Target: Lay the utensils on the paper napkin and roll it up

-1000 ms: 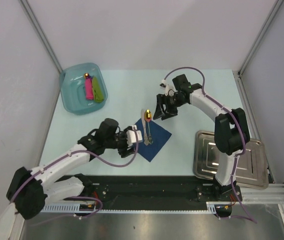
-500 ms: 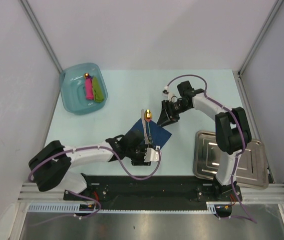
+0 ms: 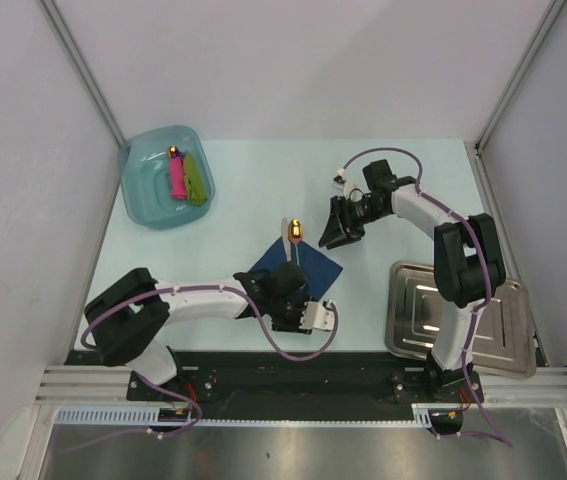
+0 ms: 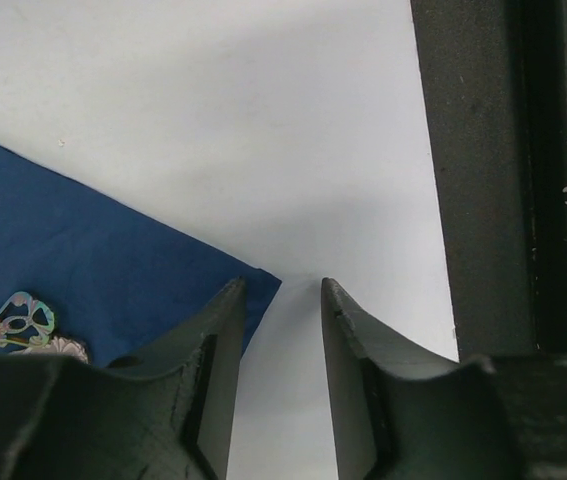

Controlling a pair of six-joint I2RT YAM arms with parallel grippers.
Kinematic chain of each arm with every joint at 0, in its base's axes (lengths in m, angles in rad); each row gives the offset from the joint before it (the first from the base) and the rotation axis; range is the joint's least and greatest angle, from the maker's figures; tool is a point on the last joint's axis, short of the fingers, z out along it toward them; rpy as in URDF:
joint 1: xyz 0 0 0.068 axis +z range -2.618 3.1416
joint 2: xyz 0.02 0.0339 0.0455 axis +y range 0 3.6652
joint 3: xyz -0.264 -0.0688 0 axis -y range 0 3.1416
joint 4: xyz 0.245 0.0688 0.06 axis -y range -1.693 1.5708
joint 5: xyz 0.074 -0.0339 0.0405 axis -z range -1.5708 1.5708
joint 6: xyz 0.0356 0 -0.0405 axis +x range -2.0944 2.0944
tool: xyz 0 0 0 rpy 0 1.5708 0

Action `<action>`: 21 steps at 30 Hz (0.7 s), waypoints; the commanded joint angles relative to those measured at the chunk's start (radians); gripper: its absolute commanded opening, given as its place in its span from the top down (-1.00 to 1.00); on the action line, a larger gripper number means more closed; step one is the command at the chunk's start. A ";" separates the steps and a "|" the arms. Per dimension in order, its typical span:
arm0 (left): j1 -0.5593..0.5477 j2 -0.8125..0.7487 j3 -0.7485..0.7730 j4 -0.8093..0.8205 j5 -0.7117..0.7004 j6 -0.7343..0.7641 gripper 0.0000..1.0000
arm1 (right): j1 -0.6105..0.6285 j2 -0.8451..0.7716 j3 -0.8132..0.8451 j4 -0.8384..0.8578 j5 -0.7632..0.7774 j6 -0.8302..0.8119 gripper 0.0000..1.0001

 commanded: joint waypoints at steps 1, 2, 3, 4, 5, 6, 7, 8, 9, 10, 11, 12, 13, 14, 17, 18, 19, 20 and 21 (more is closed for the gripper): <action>-0.007 0.035 0.065 -0.040 0.001 0.021 0.25 | -0.010 -0.001 -0.005 0.010 -0.031 -0.005 0.06; -0.007 0.039 0.068 -0.044 -0.003 0.021 0.28 | -0.012 -0.001 -0.005 0.008 -0.032 -0.004 0.06; -0.007 0.047 0.074 -0.048 -0.004 0.022 0.33 | -0.014 0.001 -0.005 0.008 -0.034 -0.002 0.06; -0.007 0.052 0.076 -0.051 -0.006 0.025 0.36 | -0.012 0.004 -0.005 0.008 -0.035 -0.003 0.07; -0.007 0.055 0.079 -0.054 -0.007 0.028 0.38 | -0.014 0.002 -0.004 0.010 -0.038 -0.002 0.07; -0.006 0.059 0.084 -0.058 -0.007 0.028 0.46 | -0.014 0.005 -0.004 0.010 -0.038 -0.002 0.07; -0.006 0.069 0.090 -0.063 -0.006 0.031 0.50 | -0.017 0.007 -0.002 0.010 -0.040 0.001 0.07; -0.006 0.075 0.096 -0.067 -0.007 0.031 0.53 | -0.017 0.010 -0.002 0.011 -0.043 0.003 0.07; -0.006 0.079 0.101 -0.075 -0.009 0.031 0.59 | -0.018 0.008 -0.002 0.010 -0.043 0.004 0.07; -0.006 0.088 0.108 -0.077 -0.010 0.033 0.64 | -0.018 0.008 -0.002 0.011 -0.043 0.003 0.07; -0.006 0.092 0.111 -0.081 -0.012 0.034 0.69 | -0.021 0.007 -0.002 0.011 -0.043 0.006 0.08; -0.004 0.095 0.117 -0.084 -0.013 0.036 0.79 | -0.023 0.007 -0.004 0.013 -0.043 0.004 0.08; -0.004 0.101 0.119 -0.086 -0.016 0.036 0.84 | -0.024 0.007 -0.005 0.014 -0.043 0.006 0.08; -0.003 0.104 0.121 -0.086 -0.025 0.037 0.89 | -0.026 0.007 -0.007 0.016 -0.045 0.007 0.08; 0.011 0.096 0.125 -0.086 -0.018 0.044 1.00 | -0.027 0.008 -0.008 0.020 -0.046 0.012 0.09; 0.017 0.092 0.131 -0.087 -0.007 0.045 1.00 | -0.027 0.007 -0.008 0.022 -0.046 0.015 0.09; 0.030 0.086 0.136 -0.092 0.003 0.045 1.00 | -0.029 0.007 -0.007 0.025 -0.048 0.015 0.10; 0.036 0.069 0.142 -0.097 0.013 0.044 1.00 | -0.027 0.008 -0.007 0.027 -0.049 0.018 0.09; 0.042 0.058 0.154 -0.104 0.033 0.045 1.00 | -0.027 0.010 -0.007 0.028 -0.051 0.018 0.10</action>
